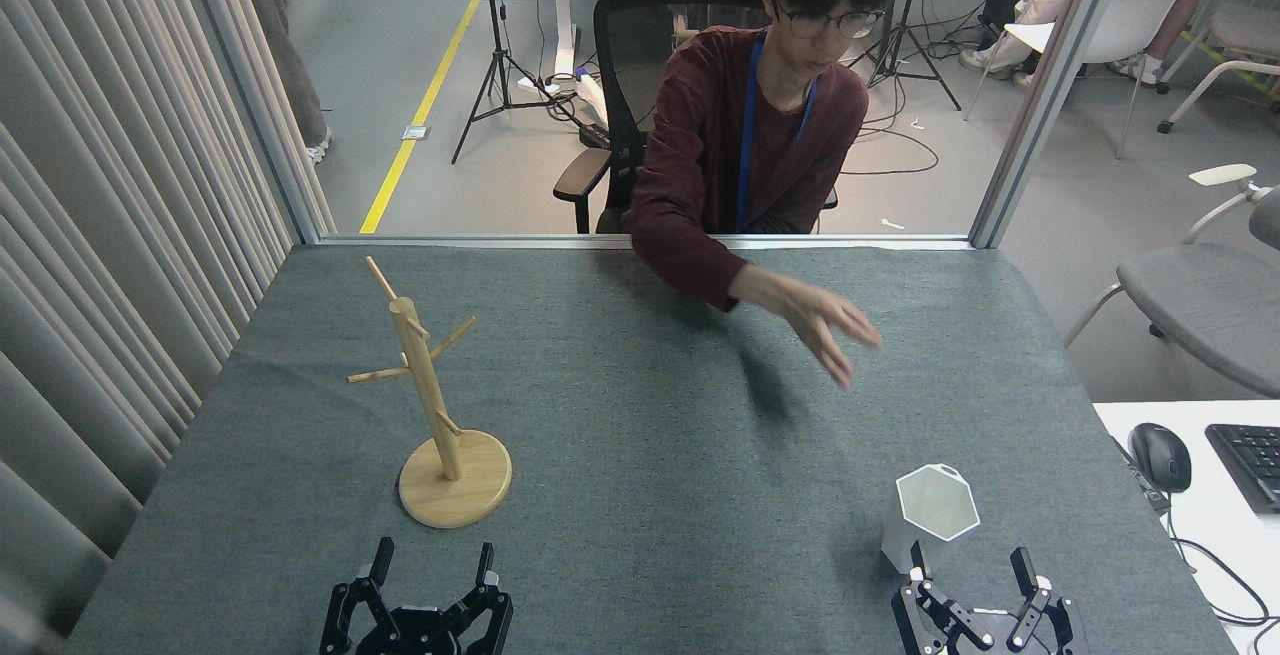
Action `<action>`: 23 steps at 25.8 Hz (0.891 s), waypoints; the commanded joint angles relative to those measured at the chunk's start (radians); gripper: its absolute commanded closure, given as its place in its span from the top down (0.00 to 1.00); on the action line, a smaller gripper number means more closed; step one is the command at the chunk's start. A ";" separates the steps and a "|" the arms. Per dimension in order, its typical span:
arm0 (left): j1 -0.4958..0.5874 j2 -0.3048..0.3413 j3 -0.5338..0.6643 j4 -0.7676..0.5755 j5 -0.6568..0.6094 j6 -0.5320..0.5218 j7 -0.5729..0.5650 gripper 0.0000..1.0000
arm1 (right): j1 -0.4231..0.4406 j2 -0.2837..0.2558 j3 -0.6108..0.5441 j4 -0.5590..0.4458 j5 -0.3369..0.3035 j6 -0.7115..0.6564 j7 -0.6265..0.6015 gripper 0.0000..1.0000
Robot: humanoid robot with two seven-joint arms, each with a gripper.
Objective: Hang cup on storage rack
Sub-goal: 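Close the right gripper around the white hexagonal cup's rim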
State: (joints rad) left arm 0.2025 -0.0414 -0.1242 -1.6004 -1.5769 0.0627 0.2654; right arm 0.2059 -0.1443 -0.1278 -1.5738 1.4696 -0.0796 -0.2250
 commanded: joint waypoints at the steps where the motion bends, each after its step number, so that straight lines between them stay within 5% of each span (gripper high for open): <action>1: 0.000 0.000 0.001 0.002 0.000 0.000 0.003 1.00 | 0.000 -0.001 -0.001 0.003 0.000 0.001 -0.001 0.98; 23: -0.015 -0.003 0.012 0.036 0.011 0.023 0.009 1.00 | -0.155 -0.017 0.004 0.219 0.044 0.001 -0.001 0.99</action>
State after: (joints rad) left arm 0.1870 -0.0457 -0.1134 -1.5653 -1.5664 0.0864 0.2752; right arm 0.0670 -0.1611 -0.1249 -1.3793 1.5112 -0.0770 -0.2257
